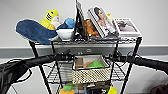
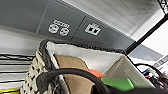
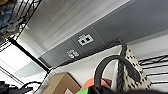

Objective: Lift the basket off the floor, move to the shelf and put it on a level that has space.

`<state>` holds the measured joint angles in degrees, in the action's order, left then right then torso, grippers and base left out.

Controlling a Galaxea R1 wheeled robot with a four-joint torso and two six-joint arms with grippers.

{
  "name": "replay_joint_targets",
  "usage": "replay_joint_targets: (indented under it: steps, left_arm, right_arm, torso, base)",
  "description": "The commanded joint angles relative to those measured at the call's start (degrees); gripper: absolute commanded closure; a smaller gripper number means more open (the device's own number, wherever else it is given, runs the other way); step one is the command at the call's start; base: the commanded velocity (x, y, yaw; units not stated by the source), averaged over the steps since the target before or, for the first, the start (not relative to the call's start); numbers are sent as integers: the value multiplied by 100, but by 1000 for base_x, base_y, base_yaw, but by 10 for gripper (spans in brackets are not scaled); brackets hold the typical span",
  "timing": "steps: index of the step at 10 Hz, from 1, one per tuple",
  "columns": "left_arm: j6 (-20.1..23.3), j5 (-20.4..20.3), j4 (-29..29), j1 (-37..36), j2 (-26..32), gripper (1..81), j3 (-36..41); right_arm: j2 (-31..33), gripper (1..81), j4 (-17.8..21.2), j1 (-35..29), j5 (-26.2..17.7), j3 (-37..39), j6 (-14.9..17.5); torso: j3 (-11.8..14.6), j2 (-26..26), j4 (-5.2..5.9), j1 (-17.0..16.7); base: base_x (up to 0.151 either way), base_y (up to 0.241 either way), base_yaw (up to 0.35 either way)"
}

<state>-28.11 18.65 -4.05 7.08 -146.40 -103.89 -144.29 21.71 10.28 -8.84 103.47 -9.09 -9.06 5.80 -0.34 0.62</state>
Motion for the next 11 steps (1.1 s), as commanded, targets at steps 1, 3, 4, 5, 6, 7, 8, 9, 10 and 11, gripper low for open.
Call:
replay_joint_targets:
  steps: [1,3,4,5,6,7,8,9,10,11]
  left_arm:
    - [87,-274,88,-1038,-84,811,35]
    - [87,-152,159,-958,-40,811,70]
    - [121,-81,237,-958,22,10,219]
    - [122,-90,299,-967,119,10,395]
    - [96,-81,212,-985,189,10,474]
    - [78,-81,203,-958,311,10,579]
    - [78,-90,211,-950,522,10,790]
    - [52,-133,211,-950,777,10,1071]
    - [51,-134,211,-950,1023,10,1326]
    - [43,-134,211,-923,1268,10,1519]
  right_arm:
    - [-50,811,70,-856,75,-100,-39]
    - [-41,811,44,-767,75,-65,-31]
    - [-15,10,35,-759,75,-100,-40]
    - [47,10,79,-724,75,-171,-40]
    - [108,10,122,-749,75,-241,-40]
    - [213,10,132,-768,75,-337,-40]
    - [398,10,132,-776,75,-548,-49]
    - [634,10,132,-776,84,-811,-49]
    - [889,10,123,-767,110,-1135,-92]
    - [1144,10,114,-750,137,-1382,-180]
  torso:
    - [0,0,0,0]
    - [0,0,0,0]
    - [0,2,0,0]
    - [0,2,0,0]
    - [0,2,0,0]
    - [0,2,0,0]
    - [0,2,0,0]
    - [0,2,0,0]
    - [0,2,0,0]
    - [0,2,0,0]
  base:
    - [0,0,0]
    - [0,0,0]
    - [0,0,0]
    - [0,0,0]
    - [0,0,0]
    - [0,0,0]
    - [0,0,0]
    - [0,0,0]
    - [0,0,0]
    - [0,0,0]
